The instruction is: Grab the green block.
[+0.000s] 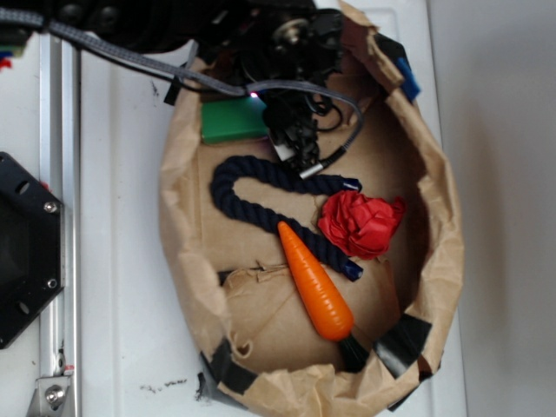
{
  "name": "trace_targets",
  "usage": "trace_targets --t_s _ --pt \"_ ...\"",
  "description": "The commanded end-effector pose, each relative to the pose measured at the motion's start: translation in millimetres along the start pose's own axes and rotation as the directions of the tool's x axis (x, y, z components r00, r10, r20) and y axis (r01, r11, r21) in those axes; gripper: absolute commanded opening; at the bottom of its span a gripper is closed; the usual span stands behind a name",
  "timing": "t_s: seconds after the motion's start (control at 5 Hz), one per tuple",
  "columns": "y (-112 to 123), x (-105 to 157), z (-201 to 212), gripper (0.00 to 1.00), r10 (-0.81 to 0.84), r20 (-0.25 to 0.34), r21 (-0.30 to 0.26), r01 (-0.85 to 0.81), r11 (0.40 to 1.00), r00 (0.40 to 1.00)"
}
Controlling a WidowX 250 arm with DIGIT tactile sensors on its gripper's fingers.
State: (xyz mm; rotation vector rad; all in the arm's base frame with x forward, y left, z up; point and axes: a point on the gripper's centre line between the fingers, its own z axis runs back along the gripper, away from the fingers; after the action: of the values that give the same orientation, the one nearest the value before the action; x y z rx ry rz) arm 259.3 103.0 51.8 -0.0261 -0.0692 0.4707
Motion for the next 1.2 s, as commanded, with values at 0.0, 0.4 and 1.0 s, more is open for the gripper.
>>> trace_targets --t_s 0.0,0.4,1.0 --pt "-68.2 14.1 113.4 0.0 -0.103 0.209 -0.219 0.149 0.964 0.973" --pt "-95.2 7.6 153.7 0.0 -0.182 0.231 -0.184 0.227 0.956 0.956" --pt "-86.5 -10.4 154.2 0.0 -0.172 0.124 -0.102 0.185 0.977 0.977"
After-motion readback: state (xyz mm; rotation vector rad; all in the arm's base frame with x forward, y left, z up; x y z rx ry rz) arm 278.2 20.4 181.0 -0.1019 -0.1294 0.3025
